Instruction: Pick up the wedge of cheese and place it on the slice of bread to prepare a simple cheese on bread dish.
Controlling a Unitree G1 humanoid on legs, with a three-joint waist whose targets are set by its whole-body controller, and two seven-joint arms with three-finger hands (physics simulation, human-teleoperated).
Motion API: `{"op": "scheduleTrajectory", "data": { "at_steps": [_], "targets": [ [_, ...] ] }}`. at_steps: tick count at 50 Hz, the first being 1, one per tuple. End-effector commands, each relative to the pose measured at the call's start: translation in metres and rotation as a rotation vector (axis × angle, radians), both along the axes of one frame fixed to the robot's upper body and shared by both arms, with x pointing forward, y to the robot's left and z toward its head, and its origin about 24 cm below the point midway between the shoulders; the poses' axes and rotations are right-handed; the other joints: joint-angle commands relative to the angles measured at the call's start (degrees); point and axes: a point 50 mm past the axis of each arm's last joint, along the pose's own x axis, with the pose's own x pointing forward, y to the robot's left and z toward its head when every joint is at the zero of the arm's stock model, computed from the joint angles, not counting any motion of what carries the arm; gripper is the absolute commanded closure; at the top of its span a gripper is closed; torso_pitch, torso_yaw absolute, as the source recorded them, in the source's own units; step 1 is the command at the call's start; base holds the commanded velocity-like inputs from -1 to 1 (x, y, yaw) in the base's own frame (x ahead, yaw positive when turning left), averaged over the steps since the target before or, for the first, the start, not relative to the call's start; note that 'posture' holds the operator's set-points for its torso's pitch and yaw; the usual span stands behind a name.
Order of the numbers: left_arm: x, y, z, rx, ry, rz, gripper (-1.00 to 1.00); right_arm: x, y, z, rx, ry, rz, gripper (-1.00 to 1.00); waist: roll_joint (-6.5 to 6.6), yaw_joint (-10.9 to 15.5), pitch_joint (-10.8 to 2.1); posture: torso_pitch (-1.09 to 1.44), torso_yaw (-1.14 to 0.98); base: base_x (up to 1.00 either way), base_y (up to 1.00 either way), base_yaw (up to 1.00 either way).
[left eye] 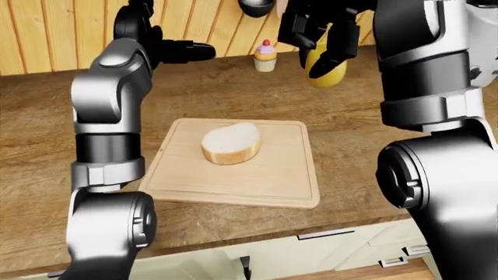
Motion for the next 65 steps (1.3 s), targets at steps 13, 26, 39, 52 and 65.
{"op": "scheduleTrajectory", "data": {
  "at_steps": [13, 26, 39, 52, 65],
  "targets": [
    [-0.007, 0.013, 0.027, 0.004, -0.109, 0.028, -1.0, 0.0, 0.037, 0.013, -0.01, -0.099, 0.113, 1.0, 0.7, -0.39, -1.82, 0.0, 0.0, 0.0, 0.0, 0.0],
    [-0.007, 0.033, 0.024, -0.002, -0.105, 0.071, -1.0, -0.002, 0.066, 0.012, -0.02, -0.097, 0.19, 1.0, 1.39, -0.71, -1.77, 0.0, 0.0, 0.0, 0.0, 0.0],
    [-0.007, 0.041, 0.016, -0.014, -0.095, 0.088, -1.0, -0.006, 0.093, 0.009, -0.012, -0.103, 0.266, 1.0, 1.96, -0.89, -1.88, 0.0, 0.0, 0.0, 0.0, 0.0],
    [-0.006, 0.046, 0.016, -0.017, -0.093, 0.098, -1.0, -0.007, 0.114, 0.007, 0.011, -0.124, 0.329, 1.0, 2.41, -1.05, -1.98, 0.0, 0.0, 0.0, 0.0, 0.0],
    [-0.005, 0.049, 0.009, -0.019, -0.086, 0.098, -1.0, -0.003, 0.129, -0.01, 0.021, -0.125, 0.361, 1.0, 2.74, -1.16, -2.14, 0.0, 0.0, 0.0, 0.0, 0.0]
  ]
}}
